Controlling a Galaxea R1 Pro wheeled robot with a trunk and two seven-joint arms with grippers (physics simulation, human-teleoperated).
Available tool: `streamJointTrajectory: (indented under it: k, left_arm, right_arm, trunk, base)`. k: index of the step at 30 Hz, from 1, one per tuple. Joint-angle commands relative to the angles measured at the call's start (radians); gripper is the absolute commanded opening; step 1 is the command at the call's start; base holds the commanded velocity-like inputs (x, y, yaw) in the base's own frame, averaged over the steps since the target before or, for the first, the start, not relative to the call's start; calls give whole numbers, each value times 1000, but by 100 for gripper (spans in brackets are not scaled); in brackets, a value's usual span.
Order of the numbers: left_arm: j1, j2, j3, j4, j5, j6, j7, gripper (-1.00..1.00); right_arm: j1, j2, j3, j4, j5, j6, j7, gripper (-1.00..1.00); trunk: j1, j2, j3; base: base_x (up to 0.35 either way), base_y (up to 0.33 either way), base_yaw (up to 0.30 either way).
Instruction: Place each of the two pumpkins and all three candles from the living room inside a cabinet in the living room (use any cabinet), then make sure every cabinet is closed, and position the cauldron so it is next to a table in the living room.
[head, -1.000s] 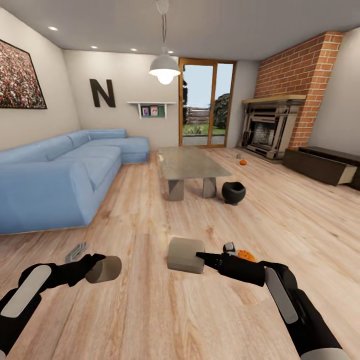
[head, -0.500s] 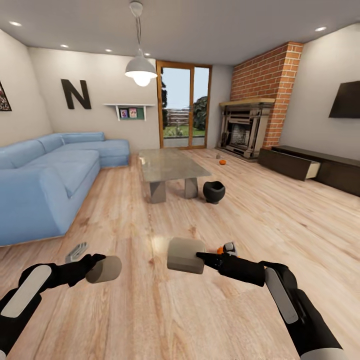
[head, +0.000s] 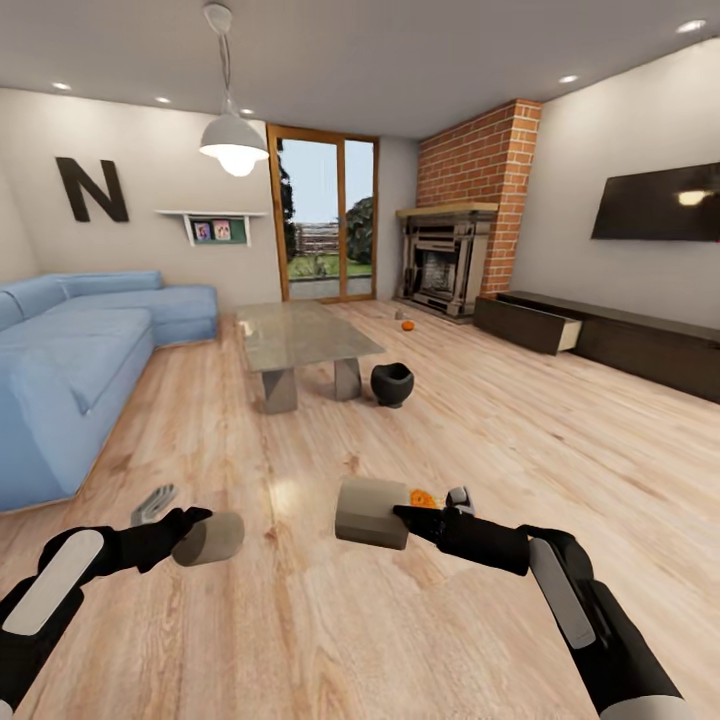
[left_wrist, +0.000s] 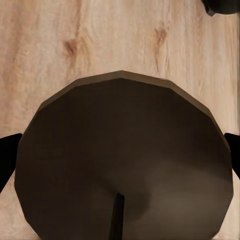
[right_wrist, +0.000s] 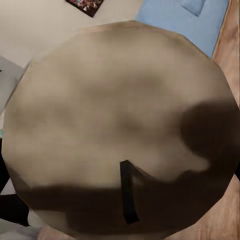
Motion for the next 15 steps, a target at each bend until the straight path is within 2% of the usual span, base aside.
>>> streamJointTrajectory:
  k: [1, 15]
  left_arm:
    - [0, 1, -1, -2, 14, -2, 9, -100]
    - [0, 1, -1, -2, 14, -2, 9, -100]
  right_arm:
    - [-1, -1, 1, 1, -3, 4, 2, -100]
    - [-1, -2, 0, 7, -9, -2, 1, -100]
  trunk:
    - [0, 0, 0]
    - [0, 0, 11]
  base:
    - [0, 0, -257]
    - [0, 0, -257]
